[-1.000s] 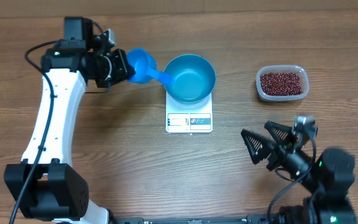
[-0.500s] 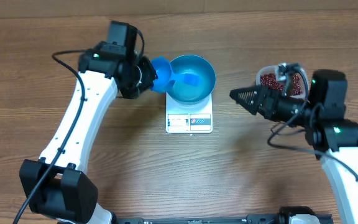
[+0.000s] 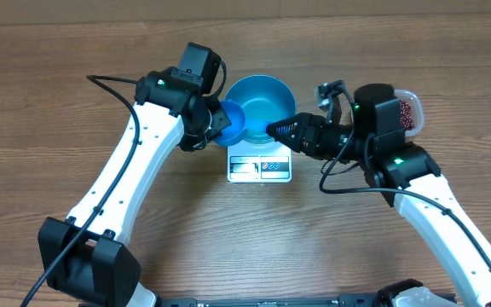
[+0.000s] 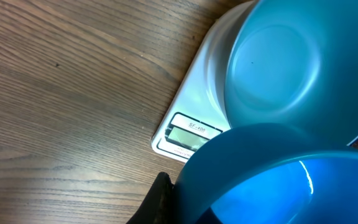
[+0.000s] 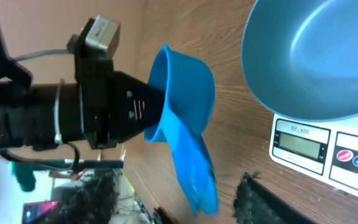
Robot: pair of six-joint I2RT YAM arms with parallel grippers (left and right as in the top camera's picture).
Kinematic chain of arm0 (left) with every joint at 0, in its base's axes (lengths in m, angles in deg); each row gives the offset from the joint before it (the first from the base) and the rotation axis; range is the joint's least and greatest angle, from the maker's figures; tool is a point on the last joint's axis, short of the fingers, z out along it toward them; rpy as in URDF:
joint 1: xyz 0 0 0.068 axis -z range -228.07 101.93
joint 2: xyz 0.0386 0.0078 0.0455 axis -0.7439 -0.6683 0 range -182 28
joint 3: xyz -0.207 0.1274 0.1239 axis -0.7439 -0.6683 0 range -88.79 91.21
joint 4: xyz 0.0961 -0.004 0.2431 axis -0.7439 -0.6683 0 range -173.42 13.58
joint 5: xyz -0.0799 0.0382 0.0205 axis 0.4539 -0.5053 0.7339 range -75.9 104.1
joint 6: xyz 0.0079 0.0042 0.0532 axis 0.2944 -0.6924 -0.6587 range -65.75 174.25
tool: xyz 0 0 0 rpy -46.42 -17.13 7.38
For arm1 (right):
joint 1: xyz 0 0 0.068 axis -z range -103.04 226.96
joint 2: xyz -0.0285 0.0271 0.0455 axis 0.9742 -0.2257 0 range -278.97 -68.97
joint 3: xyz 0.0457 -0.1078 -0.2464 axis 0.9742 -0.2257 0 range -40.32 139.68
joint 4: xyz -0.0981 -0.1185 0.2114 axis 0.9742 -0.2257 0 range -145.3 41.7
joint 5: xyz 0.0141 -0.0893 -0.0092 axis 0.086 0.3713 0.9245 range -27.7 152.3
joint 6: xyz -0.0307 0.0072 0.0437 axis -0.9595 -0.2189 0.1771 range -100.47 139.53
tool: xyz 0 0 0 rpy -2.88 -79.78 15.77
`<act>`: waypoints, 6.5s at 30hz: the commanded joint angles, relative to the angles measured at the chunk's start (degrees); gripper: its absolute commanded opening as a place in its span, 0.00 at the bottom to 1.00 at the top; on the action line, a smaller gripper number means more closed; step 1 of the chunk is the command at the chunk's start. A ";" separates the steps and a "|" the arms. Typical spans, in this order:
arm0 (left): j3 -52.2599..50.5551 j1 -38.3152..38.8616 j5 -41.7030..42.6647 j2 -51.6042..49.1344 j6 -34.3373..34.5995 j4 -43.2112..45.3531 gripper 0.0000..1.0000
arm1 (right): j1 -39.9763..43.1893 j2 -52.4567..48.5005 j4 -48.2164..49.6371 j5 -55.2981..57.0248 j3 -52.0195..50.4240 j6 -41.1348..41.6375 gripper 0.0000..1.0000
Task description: Scoop item into bowl and weigh 150g on scale
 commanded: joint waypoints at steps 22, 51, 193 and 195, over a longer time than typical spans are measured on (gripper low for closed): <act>0.61 2.86 12.79 0.50 3.37 0.11 0.04 | -3.10 -0.17 3.04 7.96 1.18 12.15 0.21; 0.61 1.14 13.38 0.50 -1.86 2.54 0.83 | -0.42 -0.15 0.28 8.07 1.18 9.11 0.04; 1.95 23.37 -7.19 -4.87 -25.94 15.89 0.04 | 38.64 4.68 -33.07 14.40 15.76 -21.55 0.04; 1.95 23.37 -7.19 -1.88 -28.15 14.29 0.04 | 38.64 4.70 -33.07 14.38 15.76 -21.55 0.04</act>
